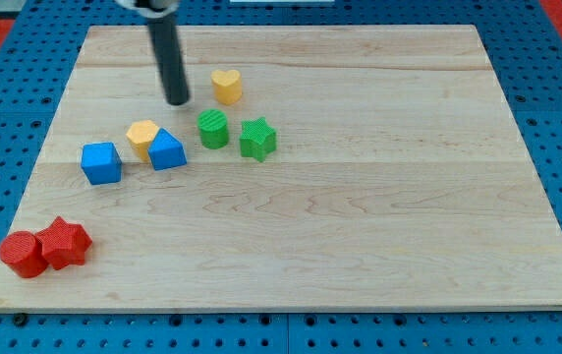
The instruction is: Push green circle into the green star
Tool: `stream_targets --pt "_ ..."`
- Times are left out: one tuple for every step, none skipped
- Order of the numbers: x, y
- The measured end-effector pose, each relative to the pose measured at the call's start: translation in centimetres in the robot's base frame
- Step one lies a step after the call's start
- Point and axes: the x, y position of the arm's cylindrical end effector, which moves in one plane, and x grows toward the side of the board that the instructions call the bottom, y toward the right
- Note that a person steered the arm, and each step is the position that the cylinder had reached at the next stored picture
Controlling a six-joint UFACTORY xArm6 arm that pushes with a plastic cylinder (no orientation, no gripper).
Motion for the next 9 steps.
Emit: stream_targets --pt "1.7 -3.0" --pt "3.2 -1.6" --pt "4.3 1.8" --pt "5.1 6.3" --pt "5.3 10.7" --pt "5.3 12.9" --pt "4.5 8.6" --pt "2.6 -0.2" --pt "1.8 -9.7"
